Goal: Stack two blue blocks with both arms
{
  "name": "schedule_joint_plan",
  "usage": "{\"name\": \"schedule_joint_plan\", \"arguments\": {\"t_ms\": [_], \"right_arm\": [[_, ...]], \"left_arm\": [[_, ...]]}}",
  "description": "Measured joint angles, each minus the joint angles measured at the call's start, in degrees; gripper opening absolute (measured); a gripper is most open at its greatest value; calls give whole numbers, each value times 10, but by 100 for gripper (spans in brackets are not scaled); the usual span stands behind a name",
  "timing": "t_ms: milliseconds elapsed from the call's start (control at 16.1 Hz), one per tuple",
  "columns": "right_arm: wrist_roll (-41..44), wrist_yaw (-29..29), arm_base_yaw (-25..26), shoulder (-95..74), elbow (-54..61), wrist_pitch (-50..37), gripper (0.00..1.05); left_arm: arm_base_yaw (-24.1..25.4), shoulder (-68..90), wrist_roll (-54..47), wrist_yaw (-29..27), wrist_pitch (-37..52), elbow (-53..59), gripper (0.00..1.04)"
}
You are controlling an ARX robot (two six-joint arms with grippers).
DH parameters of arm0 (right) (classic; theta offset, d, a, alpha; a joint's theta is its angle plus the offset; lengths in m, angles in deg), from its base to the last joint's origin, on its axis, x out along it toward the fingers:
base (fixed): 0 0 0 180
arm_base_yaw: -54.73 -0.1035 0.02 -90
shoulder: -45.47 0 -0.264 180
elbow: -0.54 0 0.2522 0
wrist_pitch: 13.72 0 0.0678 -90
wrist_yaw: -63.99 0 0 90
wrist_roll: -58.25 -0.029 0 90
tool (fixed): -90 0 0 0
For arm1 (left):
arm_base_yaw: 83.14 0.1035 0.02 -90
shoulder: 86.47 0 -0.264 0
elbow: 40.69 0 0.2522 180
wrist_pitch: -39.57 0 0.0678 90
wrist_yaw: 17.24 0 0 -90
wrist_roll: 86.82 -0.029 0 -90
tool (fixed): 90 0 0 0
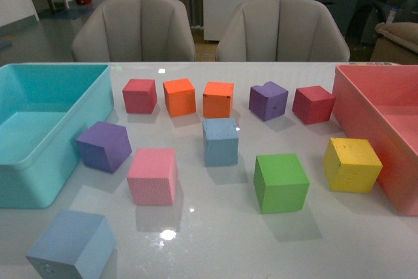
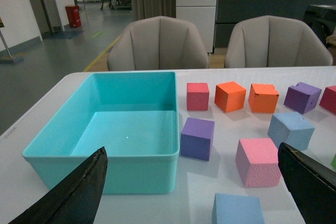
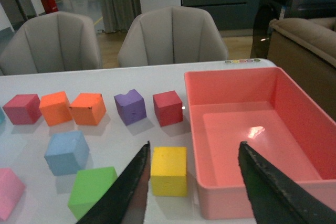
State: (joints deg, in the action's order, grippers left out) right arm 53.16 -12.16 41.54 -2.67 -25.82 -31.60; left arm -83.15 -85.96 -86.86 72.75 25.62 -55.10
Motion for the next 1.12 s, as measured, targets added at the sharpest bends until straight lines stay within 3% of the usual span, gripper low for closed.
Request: {"name": "schedule_joint_plan", "arguments": {"t_ms": [248, 310, 372, 434, 497, 1117], "right_arm": [[42, -63, 56, 144, 57, 46, 7], [47, -71, 67, 159, 70, 60, 2], [47, -79, 77, 180, 79, 69, 2], [48, -129, 119, 202, 84, 79, 2], [47, -132, 136, 217, 87, 90, 2], [47, -138, 132, 375, 120, 209, 2]], "left_arm": [[0, 0, 0, 0, 0, 0, 98], [0, 0, 0, 0, 0, 0, 98], [0, 0, 0, 0, 0, 0, 98], [0, 0, 0, 0, 0, 0, 98], [0, 0, 0, 0, 0, 0, 98], [0, 0, 0, 0, 0, 0, 98]]}}
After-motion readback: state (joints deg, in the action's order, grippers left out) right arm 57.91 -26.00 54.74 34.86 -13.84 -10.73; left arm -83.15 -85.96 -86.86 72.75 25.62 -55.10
